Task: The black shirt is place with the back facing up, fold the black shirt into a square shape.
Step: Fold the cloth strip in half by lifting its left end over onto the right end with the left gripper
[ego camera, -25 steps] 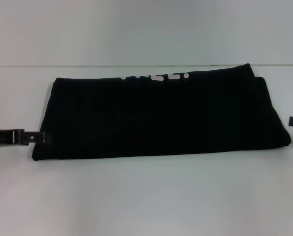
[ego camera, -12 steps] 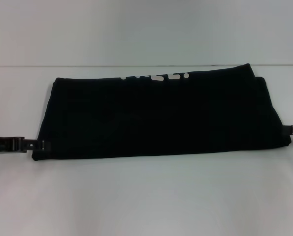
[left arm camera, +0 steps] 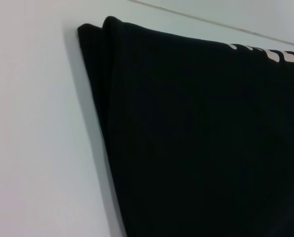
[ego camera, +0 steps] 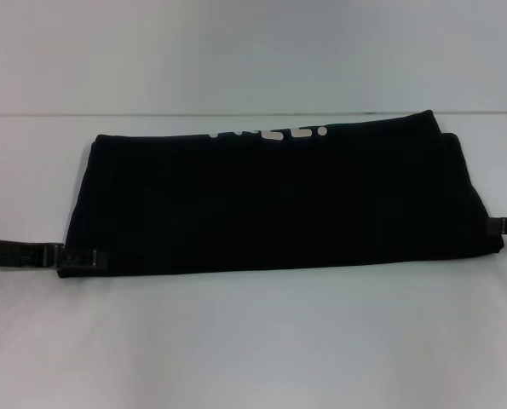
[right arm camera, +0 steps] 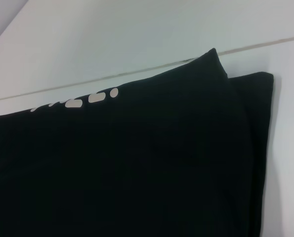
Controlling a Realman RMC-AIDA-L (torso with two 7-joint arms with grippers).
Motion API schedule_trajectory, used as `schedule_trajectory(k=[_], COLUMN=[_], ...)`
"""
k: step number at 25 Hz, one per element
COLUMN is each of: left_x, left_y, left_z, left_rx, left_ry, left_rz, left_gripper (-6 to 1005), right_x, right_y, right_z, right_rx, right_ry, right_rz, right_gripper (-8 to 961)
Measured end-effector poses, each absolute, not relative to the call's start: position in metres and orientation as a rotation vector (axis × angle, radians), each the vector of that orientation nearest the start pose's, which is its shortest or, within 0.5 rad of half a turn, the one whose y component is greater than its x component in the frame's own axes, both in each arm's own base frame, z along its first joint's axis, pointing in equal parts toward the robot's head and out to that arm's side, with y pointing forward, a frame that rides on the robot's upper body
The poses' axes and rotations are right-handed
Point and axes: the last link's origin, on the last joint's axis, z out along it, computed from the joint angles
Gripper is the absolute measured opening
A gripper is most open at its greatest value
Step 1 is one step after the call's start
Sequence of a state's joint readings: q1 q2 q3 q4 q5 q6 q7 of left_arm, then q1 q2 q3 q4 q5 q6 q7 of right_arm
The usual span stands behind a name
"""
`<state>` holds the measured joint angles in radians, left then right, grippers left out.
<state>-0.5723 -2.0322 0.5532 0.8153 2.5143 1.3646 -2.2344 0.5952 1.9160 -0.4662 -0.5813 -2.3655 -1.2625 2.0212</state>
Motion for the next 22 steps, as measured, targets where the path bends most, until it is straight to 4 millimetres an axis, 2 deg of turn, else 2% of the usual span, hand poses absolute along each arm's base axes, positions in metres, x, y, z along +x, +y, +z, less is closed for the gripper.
schedule_trajectory(k=[9, 17, 22], left_x=[-0.3246, -0.3305, -0.3318], left_y=[0.3564, 0.3566, 0.3556], left_z=[0.0497, 0.0556, 0.0526], left_rx=[-2.189, -2.151, -2.151], left_ry=[-1.568, -1.570, -1.574], left_rz=[-0.176, -0.166, -0.147], left_gripper=[880, 851, 834], right_x=[0.3470, 0.3475, 0.3474], right_y=[0.3690, 0.3695, 0.3695], right_z=[0.0718, 0.0709, 0.0703], right_rx=[-2.142, -2.135, -2.135], right_ry=[1.460, 1.460, 1.460], right_rz=[0.354, 0.353, 0.354], right_gripper=[652, 651, 650])
